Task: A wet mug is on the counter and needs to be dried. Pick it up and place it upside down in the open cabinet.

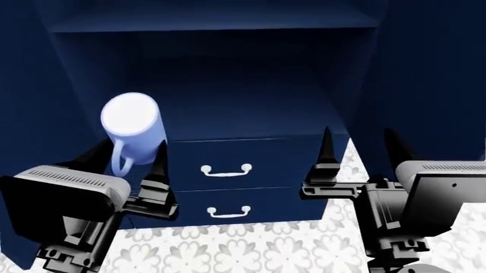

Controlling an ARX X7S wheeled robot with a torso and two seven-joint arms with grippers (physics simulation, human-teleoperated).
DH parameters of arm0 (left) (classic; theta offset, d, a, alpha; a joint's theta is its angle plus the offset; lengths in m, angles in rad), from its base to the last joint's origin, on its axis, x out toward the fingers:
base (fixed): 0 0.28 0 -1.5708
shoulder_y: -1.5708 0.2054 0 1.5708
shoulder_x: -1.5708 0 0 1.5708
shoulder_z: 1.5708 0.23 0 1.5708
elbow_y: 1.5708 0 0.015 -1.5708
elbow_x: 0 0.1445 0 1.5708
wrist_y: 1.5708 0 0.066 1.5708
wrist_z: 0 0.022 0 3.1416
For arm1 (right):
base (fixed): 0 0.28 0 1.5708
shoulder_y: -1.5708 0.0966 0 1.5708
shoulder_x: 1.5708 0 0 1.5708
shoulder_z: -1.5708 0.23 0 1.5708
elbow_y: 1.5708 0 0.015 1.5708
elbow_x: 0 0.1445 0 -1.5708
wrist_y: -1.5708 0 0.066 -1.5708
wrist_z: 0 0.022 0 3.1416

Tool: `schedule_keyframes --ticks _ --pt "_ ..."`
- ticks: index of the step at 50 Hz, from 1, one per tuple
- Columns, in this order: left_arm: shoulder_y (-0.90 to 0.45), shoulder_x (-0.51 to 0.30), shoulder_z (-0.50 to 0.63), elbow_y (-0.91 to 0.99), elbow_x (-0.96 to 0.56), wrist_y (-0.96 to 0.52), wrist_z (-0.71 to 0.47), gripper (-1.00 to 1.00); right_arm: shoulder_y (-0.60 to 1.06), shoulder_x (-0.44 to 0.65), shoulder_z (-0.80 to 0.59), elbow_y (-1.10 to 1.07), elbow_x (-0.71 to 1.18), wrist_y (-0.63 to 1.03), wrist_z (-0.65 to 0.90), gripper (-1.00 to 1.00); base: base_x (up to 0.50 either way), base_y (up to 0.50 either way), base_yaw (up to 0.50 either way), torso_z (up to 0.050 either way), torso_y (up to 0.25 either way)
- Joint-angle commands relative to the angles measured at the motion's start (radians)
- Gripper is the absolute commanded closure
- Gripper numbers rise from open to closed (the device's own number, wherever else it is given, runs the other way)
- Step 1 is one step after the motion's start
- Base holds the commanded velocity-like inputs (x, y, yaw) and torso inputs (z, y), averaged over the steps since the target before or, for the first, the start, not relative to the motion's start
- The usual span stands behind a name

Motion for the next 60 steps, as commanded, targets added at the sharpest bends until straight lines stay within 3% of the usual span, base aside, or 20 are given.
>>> schedule_keyframes --ticks 1,11,17,24,30,34,47,60 --pt "-0.001 -0.002 -0.003 0.000 -0.008 0.014 -0.010 1.00 -0.001 -0.005 0.002 0.002 -0.006 -0.001 -0.001 -1.00 0.51 0.12 0.00 0.000 0.010" --pt "0.001 -0.009 -0.006 0.014 -0.019 0.013 -0.021 1.00 -0.023 -0.013 -0.004 0.018 -0.024 -0.023 -0.015 -1.00 0.51 0.12 0.00 0.000 0.001" --pt "-0.068 -0.017 -0.019 0.038 -0.100 -0.035 -0.071 1.00 -0.050 -0.010 0.004 0.026 -0.034 -0.056 -0.003 -1.00 0.17 0.03 0.00 0.000 0.002" --pt "-0.293 -0.037 -0.032 0.049 -0.348 -0.147 -0.209 1.00 -0.051 -0.013 0.010 0.041 0.004 -0.061 -0.012 -1.00 0.00 0.00 0.00 0.000 0.000" --pt "-0.596 -0.040 0.016 -0.017 -0.614 -0.238 -0.367 1.00 -0.047 -0.010 0.013 0.038 0.019 -0.058 -0.015 -1.00 0.00 0.00 0.00 0.002 0.000" --pt "-0.792 -0.009 0.071 -0.116 -0.708 -0.287 -0.414 1.00 -0.036 -0.013 0.013 0.041 0.029 -0.039 -0.007 -1.00 0.00 0.00 0.00 0.000 0.000" --pt "-1.176 0.115 0.197 -0.459 -0.726 -0.392 -0.396 1.00 -0.025 -0.014 0.009 0.044 0.045 -0.013 -0.012 -1.00 0.00 0.00 0.00 0.000 0.001" --pt "-1.269 0.165 0.245 -0.638 -0.631 -0.391 -0.323 1.00 -0.025 -0.017 0.003 0.053 0.057 -0.011 -0.045 -1.00 0.12 -0.01 0.00 0.000 0.000"
